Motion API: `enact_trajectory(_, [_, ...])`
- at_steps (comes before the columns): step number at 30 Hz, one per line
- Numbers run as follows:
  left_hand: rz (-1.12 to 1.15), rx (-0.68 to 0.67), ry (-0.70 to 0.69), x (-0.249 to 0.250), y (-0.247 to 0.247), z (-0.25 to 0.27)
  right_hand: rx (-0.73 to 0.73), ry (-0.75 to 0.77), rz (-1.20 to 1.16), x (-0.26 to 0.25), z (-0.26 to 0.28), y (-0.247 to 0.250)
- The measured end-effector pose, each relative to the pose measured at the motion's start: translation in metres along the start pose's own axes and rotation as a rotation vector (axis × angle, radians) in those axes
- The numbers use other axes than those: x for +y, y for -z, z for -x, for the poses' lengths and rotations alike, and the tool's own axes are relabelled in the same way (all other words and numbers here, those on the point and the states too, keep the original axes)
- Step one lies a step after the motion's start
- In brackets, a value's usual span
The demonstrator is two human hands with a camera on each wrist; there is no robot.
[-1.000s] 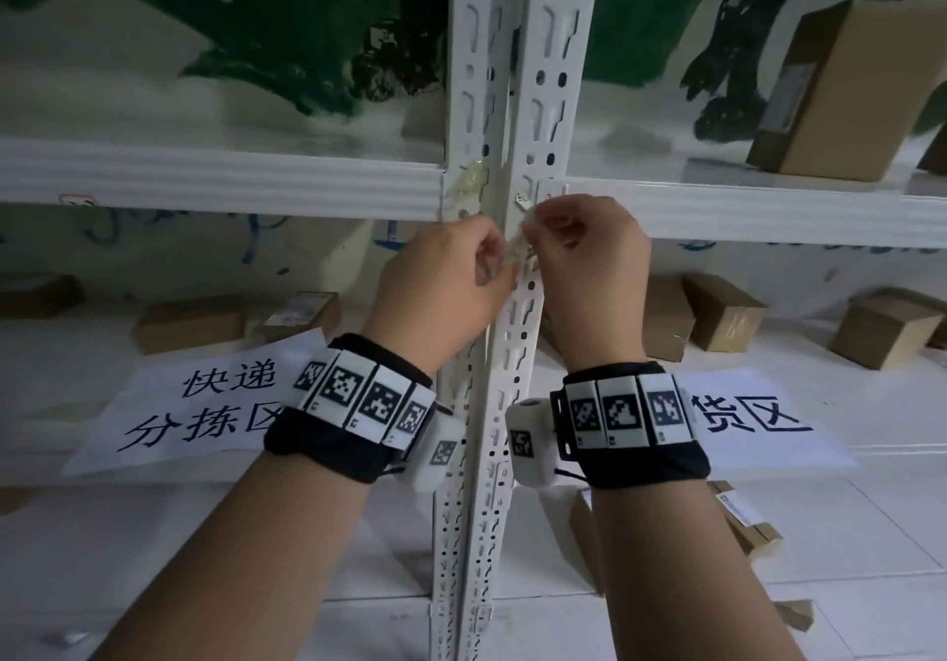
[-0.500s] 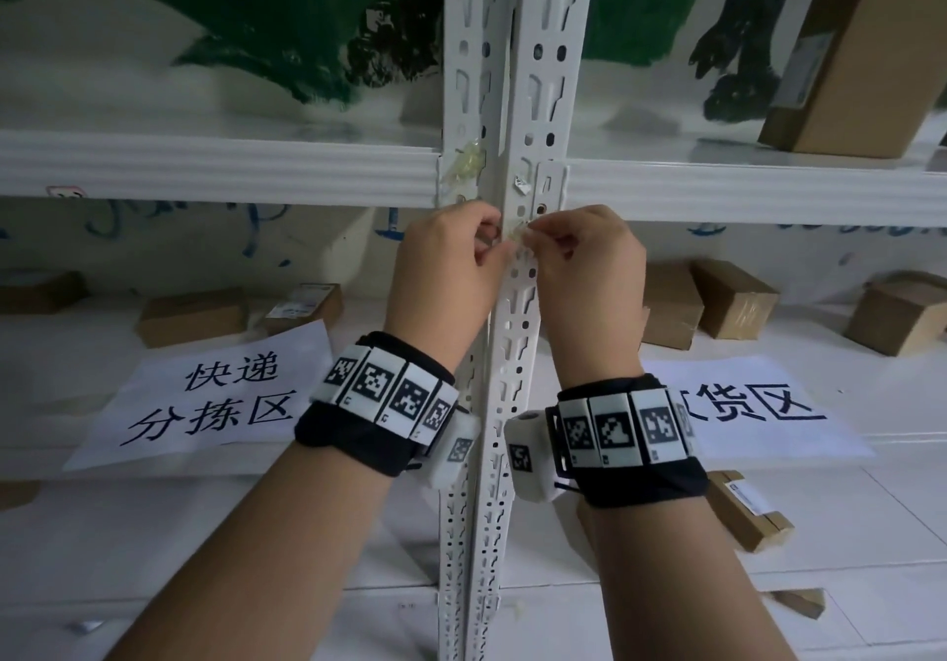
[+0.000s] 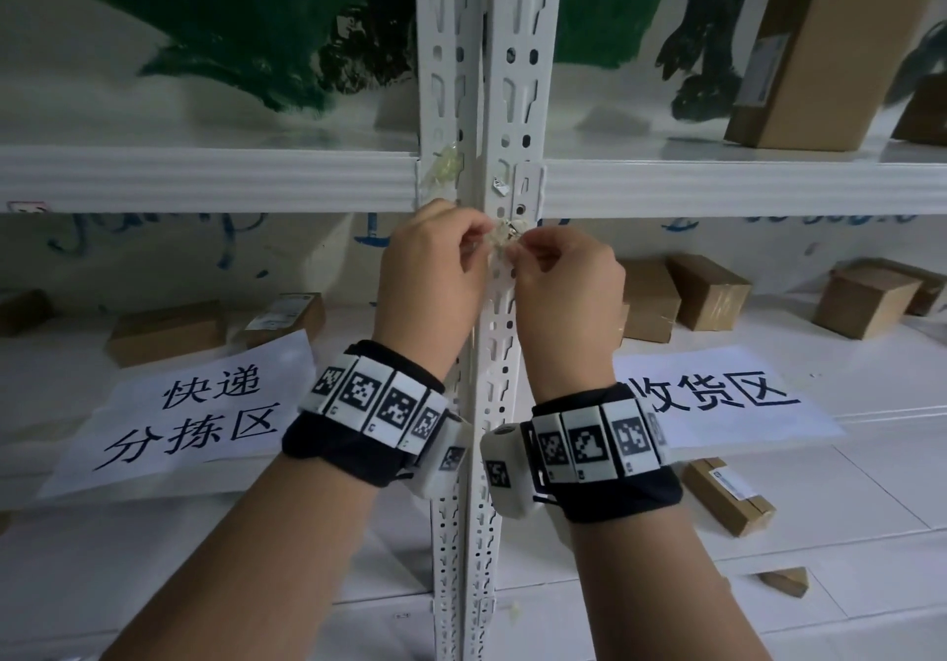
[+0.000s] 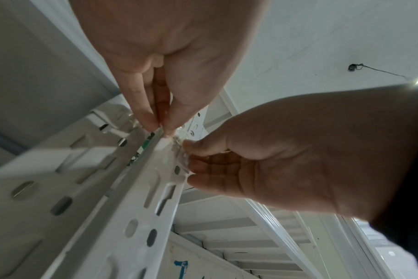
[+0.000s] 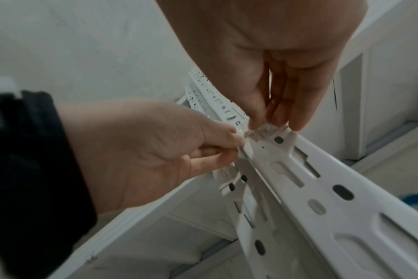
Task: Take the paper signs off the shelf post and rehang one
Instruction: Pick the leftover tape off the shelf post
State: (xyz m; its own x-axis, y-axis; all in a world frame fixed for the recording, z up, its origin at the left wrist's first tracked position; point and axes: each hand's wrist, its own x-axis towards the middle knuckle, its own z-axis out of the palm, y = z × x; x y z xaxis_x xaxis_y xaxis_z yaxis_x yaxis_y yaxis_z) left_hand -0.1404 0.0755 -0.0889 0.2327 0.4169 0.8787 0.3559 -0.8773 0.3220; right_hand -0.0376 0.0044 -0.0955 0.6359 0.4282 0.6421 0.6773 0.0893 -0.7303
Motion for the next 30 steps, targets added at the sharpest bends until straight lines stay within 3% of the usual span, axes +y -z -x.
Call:
enact_trajectory(4, [0.035, -0.013, -0.014, -0.003, 0.003, -0.004, 0.006, -0.013, -0.018, -0.001, -0.002, -0.001])
enact_trajectory(10, [0.164, -0.03, 0.134, -0.006, 0.006, -0.005, 0.018, -0.041, -0.106, 0.004, -0.006, -0.004])
enact_trajectory(15, [0.209, -0.122, 0.222, -0.002, 0.004, -0.007, -0.008, -0.036, -0.129, 0.006, -0.009, -0.004])
enact_trajectory(24, [0.052, -0.117, 0.221, 0.008, 0.004, -0.014, -0.103, -0.044, -0.159, 0.012, -0.016, 0.003])
enact_trajectory(27, [0.029, -0.064, 0.22, 0.003, 0.005, -0.014, -0.206, -0.02, -0.161, 0.015, -0.019, 0.01])
enact_trajectory(30, [-0.005, -0.096, 0.21, 0.001, 0.003, -0.011, -0.254, 0.02, -0.152, 0.018, -0.017, 0.013])
